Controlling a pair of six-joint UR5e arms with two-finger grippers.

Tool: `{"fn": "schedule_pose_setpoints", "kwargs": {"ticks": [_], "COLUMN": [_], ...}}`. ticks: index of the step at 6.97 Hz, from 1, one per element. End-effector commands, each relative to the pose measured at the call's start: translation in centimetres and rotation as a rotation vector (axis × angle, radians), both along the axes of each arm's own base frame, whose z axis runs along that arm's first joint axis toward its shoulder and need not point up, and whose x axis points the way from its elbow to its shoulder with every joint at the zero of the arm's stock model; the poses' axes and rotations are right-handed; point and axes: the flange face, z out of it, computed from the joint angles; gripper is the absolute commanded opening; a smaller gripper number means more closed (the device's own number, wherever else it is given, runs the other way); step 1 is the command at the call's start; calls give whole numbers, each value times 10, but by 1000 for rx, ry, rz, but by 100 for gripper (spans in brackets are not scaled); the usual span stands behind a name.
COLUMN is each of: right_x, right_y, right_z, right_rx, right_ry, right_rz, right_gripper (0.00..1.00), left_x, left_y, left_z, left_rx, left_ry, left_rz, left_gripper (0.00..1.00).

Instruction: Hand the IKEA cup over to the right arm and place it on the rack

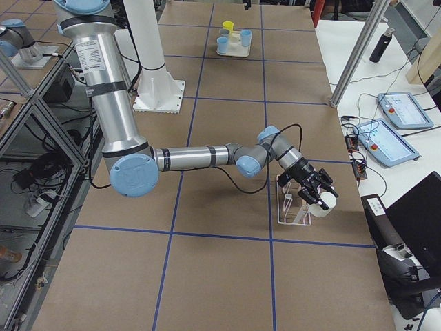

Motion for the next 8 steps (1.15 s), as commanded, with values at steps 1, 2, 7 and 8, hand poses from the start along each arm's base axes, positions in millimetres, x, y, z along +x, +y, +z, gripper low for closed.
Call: {"fn": "schedule_pose_setpoints", "kwargs": {"ticks": [1, 2, 7, 8], "right_x": [-1, -2, 8, 2], "right_y": [1, -1, -10, -18], "right_z": [0, -10, -42, -62], "right_rx": [4, 14, 48, 58], "right_ry": [-5, -14, -123, -208], "right_rz": [2, -6, 1, 3], "right_gripper": [28, 29, 31, 31], "left_x": [0, 0, 0, 0], "left_y": [0, 0, 0, 0], "left_z": [0, 0, -1, 0], "left_rx": [-1, -2, 0, 0], "left_ry": [4, 3, 4, 3], "left_rz": [3, 4, 3, 2], "left_gripper": [100, 100, 100, 100]}}
